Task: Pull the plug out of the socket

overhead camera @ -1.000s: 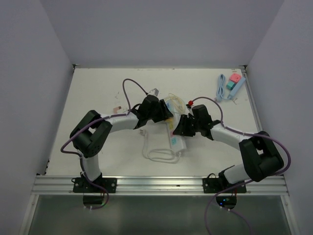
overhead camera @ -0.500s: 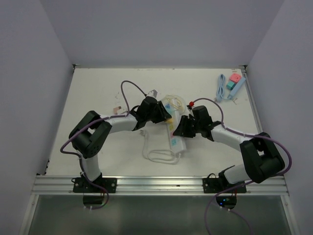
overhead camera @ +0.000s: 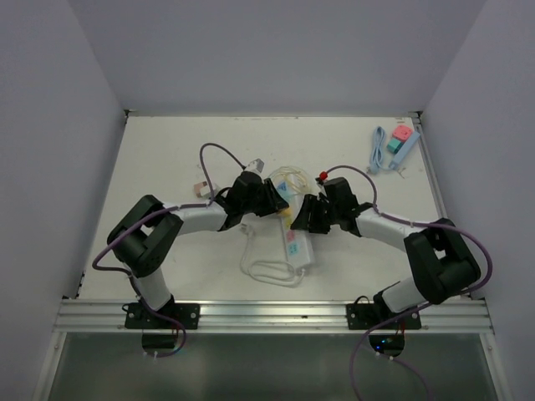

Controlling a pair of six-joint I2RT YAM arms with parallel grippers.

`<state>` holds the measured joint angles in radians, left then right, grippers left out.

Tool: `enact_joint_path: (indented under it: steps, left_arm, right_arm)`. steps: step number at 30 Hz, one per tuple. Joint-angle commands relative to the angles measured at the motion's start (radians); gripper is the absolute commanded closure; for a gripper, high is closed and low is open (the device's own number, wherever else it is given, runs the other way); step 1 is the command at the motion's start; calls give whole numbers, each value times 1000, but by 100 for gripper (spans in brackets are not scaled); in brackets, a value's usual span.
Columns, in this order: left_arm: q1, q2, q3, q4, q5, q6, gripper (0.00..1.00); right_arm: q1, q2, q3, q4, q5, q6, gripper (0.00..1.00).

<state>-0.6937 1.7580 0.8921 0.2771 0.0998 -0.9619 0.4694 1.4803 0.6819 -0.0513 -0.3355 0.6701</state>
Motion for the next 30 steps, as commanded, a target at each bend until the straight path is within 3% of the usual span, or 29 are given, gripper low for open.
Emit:
enact_joint_path:
  steps: [1, 6, 9, 10, 11, 14, 17, 30]
  left_arm:
    - [-1, -52, -15, 47, 63, 49, 98]
    - [-3, -51, -2, 48, 69, 51, 98]
    - [-1, -49, 7, 47, 71, 51, 98]
    - [-3, -48, 8, 47, 72, 51, 98]
    - [-1, -46, 11, 45, 72, 51, 98]
    - [-1, -49, 16, 45, 67, 51, 98]
    - [-1, -54, 19, 40, 69, 48, 98]
    - [95, -158, -35, -13, 104, 35, 100]
  right_arm:
    - [-8, 40, 60, 33, 32, 5, 48]
    - [-9, 74, 99, 45, 9, 11, 43]
    - [-9, 89, 100, 45, 4, 14, 50]
    - [-9, 90, 99, 47, 4, 16, 53]
    - [-8, 95, 96, 45, 3, 14, 64]
    - [-9, 107, 94, 45, 6, 10, 78]
    - [-8, 106, 88, 18, 21, -12, 100]
    - [-103, 77, 19, -194, 274, -66, 100]
